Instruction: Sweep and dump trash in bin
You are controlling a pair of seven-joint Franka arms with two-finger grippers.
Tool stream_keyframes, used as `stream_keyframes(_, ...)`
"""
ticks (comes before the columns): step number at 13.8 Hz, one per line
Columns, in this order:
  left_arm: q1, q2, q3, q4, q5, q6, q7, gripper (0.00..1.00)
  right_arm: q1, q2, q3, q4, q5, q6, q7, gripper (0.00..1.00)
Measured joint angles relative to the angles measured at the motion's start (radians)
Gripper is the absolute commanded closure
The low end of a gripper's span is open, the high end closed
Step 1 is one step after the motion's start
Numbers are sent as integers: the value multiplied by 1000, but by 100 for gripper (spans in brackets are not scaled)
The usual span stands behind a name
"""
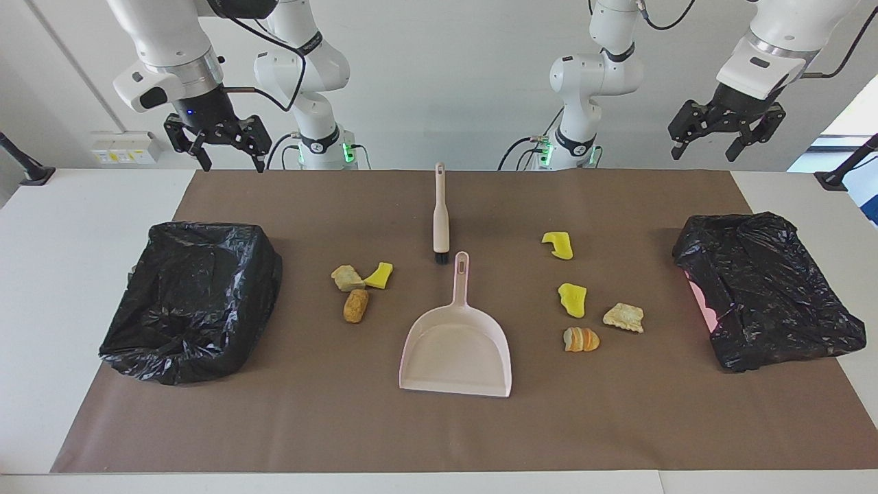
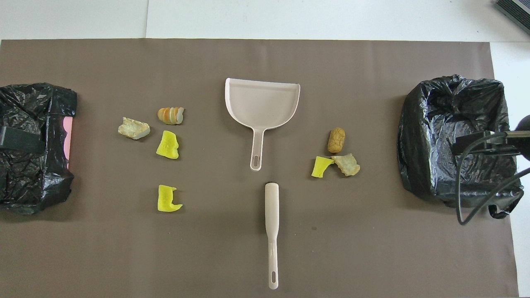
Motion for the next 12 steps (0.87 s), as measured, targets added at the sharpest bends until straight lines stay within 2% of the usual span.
stream_keyframes(7,-2,-1,-8,-4,0,0,0,0,15,4,39,-75,4,47,0,0)
stream_keyframes(10,-36,-13,-21,-26,0,-1,-1,0,15,39,69,-93,5,114,4,0)
stream_keyframes(12,-82,-45,-25,-76,-3,-2,-3,0,15,76,96,-95,5,170,32,0)
